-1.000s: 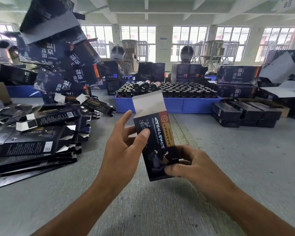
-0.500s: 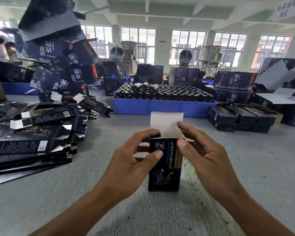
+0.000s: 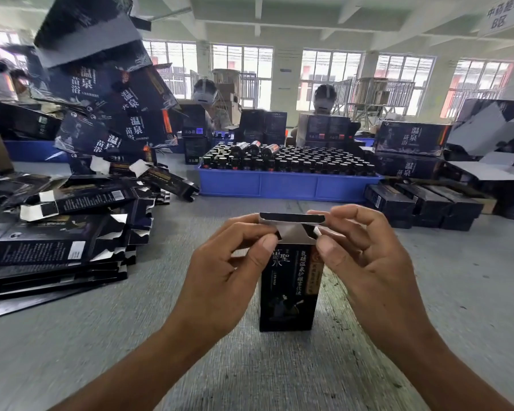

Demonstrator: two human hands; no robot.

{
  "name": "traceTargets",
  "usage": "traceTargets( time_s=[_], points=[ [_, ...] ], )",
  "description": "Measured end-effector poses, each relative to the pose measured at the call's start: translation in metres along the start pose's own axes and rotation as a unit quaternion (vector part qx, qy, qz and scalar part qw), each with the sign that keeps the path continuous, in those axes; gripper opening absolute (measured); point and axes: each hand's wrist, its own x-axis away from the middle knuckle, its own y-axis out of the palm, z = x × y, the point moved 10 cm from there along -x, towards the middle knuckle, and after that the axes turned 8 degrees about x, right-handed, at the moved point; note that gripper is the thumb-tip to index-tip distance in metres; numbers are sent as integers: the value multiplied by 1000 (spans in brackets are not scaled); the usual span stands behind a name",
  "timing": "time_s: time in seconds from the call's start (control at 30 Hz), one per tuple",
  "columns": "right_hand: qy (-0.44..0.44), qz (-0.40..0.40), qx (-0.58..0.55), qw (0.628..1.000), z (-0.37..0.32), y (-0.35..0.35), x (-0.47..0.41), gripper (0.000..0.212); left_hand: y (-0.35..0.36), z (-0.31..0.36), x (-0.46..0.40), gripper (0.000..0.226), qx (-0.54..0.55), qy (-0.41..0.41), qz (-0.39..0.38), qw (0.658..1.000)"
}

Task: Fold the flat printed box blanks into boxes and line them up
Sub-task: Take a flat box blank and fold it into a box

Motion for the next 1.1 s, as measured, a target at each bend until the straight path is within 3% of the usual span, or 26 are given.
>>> traceTargets(
  time_s=[0.07, 0.27, 0.5, 0.73, 0.9, 1.03, 1.1],
  points=[
    [1, -6, 7, 1000, -2, 1, 1, 37, 0, -1, -1, 18, -6, -2, -4, 1000],
    [-14, 14, 25, 999, -9, -1, 2, 16, 1, -4, 1, 26, 17, -27, -3, 999],
    [-3, 19, 29, 999, -3, -3, 0, 14, 1, -9, 4, 13, 87, -55, 3, 995],
    [-18, 22, 48, 998, -5, -2, 0, 11, -1, -8, 6, 18, 123, -55, 24, 991],
    [-33, 15, 62, 997, -9, -2, 0, 10, -3, -11, 4, 23, 120, -53, 34, 991],
    [-41, 1, 75, 996, -9, -1, 0, 10, -2, -3, 2, 33, 50, -14, 8, 999],
    [-49, -7, 94, 994, -8, -1, 0, 14, -2, 1, 0, 27, 25, 12, 0, 1000]
  ],
)
